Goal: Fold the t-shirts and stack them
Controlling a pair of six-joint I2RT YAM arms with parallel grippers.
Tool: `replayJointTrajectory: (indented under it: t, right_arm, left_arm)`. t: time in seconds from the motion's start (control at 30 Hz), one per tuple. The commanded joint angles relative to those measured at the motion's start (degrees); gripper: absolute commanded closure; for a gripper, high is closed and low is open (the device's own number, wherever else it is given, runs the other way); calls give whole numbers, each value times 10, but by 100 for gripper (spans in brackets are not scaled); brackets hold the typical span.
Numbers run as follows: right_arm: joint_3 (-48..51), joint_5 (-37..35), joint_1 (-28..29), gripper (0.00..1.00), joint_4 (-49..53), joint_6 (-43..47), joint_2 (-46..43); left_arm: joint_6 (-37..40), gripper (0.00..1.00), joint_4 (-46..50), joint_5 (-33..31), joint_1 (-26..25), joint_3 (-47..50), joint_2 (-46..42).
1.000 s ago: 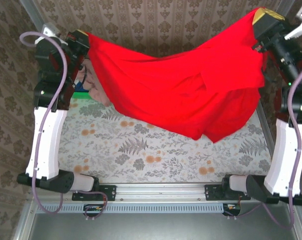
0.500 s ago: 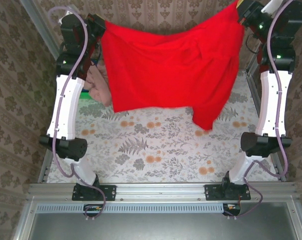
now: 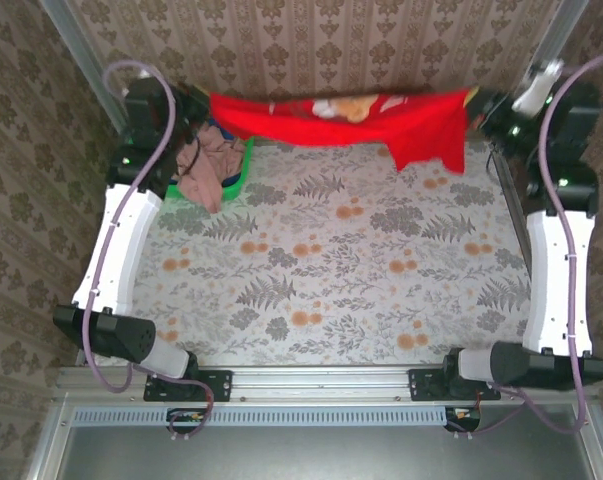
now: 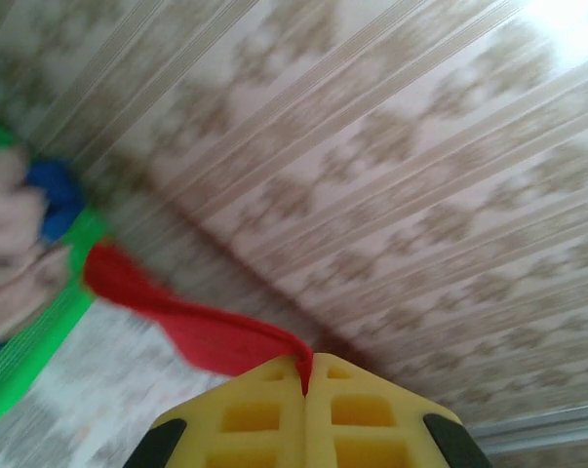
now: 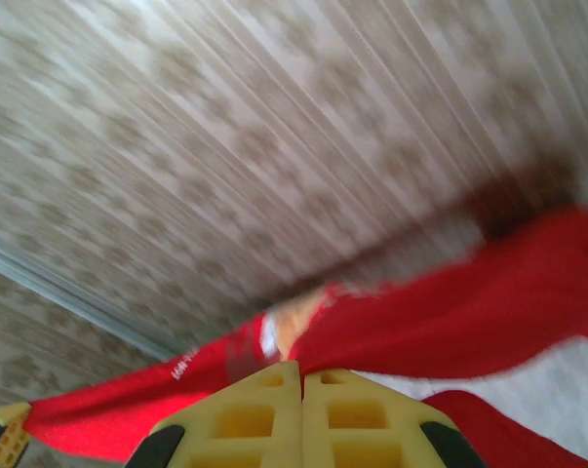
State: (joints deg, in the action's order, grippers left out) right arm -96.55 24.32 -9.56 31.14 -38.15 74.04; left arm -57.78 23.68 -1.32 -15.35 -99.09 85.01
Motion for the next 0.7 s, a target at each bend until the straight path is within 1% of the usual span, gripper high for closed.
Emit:
replayJointTrajectory:
  t: [0.0, 0.07, 0.17, 0.23, 0.3, 0.37, 0.4, 0.43, 0.47, 0.53, 0.57, 0.6, 0.63, 0.67]
  right_arm:
    - [143, -11, -3, 100, 23, -51, -21]
    - [219, -19, -3, 100, 5, -45, -15]
    - [294, -36, -4, 100, -27, -28, 22]
    - [321, -44, -3, 100, -49, -11, 53]
    - [336, -64, -2, 100, -56, 3, 111]
    - [336, -85, -3, 100, -41, 16, 150]
    - [339, -94, -2, 94, -38, 22, 162]
    - [343, -104, -3, 86, -33, 25, 175]
    - [344, -111, -4, 76, -29, 29, 182]
    - [348, -121, -3, 51, -20, 42, 184]
    - [351, -127, -4, 43, -15, 45, 177]
    - [356, -137, -4, 36, -12, 50, 162]
    - [359, -147, -2, 32, -10, 55, 149]
    - [365, -165, 0, 29, -8, 63, 125]
  left_arm:
    - [-48, 100, -13, 16, -9, 118, -9]
    - [-70, 100, -22, 24, -12, 184, -9]
    - [-90, 100, -47, 26, -18, 258, 5]
    - [-86, 100, -62, 22, -21, 290, 23]
    - [-86, 100, -65, 19, -21, 313, 44]
    - [-92, 100, -66, 16, -23, 335, 61]
    - [-93, 100, -70, 12, -24, 344, 65]
    - [-96, 100, -72, 7, -26, 355, 67]
    - [-98, 100, -73, 3, -27, 365, 69]
    - [-101, 100, -76, -6, -28, 382, 71]
    - [-101, 97, -74, -9, -27, 389, 70]
    - [-104, 89, -72, -13, -27, 396, 69]
    - [-104, 83, -71, -16, -28, 401, 67]
    - [-104, 75, -72, -20, -29, 405, 61]
